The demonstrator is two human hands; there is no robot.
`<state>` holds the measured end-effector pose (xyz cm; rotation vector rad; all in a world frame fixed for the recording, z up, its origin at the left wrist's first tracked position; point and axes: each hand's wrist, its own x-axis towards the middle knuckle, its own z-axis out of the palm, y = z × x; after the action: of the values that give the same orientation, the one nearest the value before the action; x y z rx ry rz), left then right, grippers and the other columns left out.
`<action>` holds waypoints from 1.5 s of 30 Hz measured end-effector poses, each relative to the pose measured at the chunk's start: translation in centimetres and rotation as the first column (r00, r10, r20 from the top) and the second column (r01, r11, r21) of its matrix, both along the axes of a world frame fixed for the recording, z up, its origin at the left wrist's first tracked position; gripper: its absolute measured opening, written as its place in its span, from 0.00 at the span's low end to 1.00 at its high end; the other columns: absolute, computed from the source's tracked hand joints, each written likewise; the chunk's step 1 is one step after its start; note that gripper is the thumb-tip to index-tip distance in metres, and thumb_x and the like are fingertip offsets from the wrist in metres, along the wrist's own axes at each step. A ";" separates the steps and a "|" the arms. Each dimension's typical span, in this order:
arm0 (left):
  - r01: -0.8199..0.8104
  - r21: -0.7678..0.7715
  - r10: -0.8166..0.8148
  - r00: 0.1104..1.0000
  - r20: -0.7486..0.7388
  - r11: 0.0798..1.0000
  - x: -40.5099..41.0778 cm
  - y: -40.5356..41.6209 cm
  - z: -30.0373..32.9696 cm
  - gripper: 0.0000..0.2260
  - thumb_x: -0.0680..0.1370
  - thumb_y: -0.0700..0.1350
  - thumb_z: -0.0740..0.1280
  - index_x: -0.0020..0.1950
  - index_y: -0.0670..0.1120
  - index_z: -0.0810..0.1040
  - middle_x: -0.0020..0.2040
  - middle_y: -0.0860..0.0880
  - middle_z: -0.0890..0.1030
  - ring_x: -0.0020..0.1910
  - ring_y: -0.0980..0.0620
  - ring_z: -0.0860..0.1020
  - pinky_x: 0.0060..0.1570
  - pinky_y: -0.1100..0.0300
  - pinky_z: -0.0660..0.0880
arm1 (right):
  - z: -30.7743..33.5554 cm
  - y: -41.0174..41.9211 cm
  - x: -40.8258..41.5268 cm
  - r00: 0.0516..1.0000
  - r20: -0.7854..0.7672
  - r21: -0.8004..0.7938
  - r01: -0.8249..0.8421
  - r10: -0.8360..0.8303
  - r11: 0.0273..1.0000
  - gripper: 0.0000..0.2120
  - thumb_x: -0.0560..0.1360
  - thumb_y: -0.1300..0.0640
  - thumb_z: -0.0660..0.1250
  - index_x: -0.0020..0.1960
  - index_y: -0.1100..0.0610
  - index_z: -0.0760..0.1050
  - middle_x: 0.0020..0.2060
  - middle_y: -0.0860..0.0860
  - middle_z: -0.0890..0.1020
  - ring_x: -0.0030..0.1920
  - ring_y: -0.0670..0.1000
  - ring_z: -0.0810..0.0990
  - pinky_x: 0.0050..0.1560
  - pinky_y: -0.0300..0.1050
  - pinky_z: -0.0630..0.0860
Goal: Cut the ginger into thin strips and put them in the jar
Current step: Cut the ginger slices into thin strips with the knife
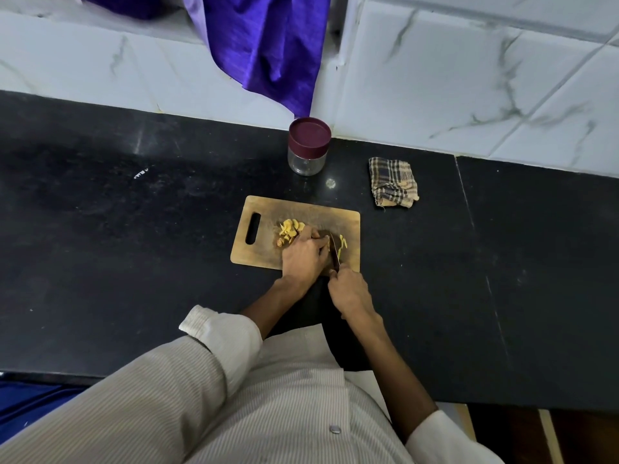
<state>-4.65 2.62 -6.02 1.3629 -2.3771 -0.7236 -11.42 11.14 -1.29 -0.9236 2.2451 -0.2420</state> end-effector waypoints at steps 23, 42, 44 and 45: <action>-0.007 -0.046 0.005 0.999 -0.032 0.999 0.2 0.1 -0.3 0.11 0.80 0.48 0.63 0.56 0.48 0.82 0.56 0.48 0.74 0.48 0.51 0.78 0.41 0.61 0.72 | -0.4 -0.1 -1.1 0.990 0.061 -0.015 0.129 -0.128 0.992 0.16 0.84 0.51 0.55 0.67 0.58 0.68 0.52 0.58 0.78 0.50 0.59 0.81 0.45 0.58 0.83; -0.005 -0.054 0.004 1.000 -0.021 0.999 0.2 0.2 -0.5 0.11 0.80 0.48 0.63 0.59 0.49 0.81 0.57 0.48 0.73 0.49 0.50 0.78 0.44 0.57 0.75 | 0.2 0.4 -1.7 0.997 0.039 0.018 0.066 -0.066 0.998 0.15 0.83 0.51 0.56 0.64 0.58 0.71 0.53 0.57 0.79 0.50 0.59 0.81 0.51 0.60 0.81; -0.002 -0.058 0.001 1.000 -0.022 0.998 0.3 0.1 -0.6 0.11 0.80 0.48 0.63 0.60 0.49 0.81 0.57 0.48 0.73 0.50 0.51 0.77 0.44 0.59 0.74 | 0.2 0.4 -1.9 0.996 0.031 -0.006 0.086 -0.086 0.996 0.14 0.83 0.50 0.56 0.63 0.57 0.70 0.52 0.57 0.79 0.50 0.58 0.81 0.50 0.60 0.81; -0.002 -0.060 0.001 1.000 -0.022 0.998 0.3 0.0 -0.6 0.11 0.80 0.48 0.63 0.60 0.49 0.80 0.58 0.48 0.73 0.50 0.52 0.77 0.44 0.60 0.73 | 0.2 0.4 -2.1 0.995 0.030 -0.017 0.093 -0.092 0.996 0.15 0.83 0.50 0.56 0.64 0.57 0.70 0.52 0.56 0.79 0.50 0.58 0.81 0.50 0.60 0.81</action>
<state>-4.33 2.66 -6.67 1.3250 -2.3610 -0.6582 -13.48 11.55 -1.06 -0.8210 2.2651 -0.3160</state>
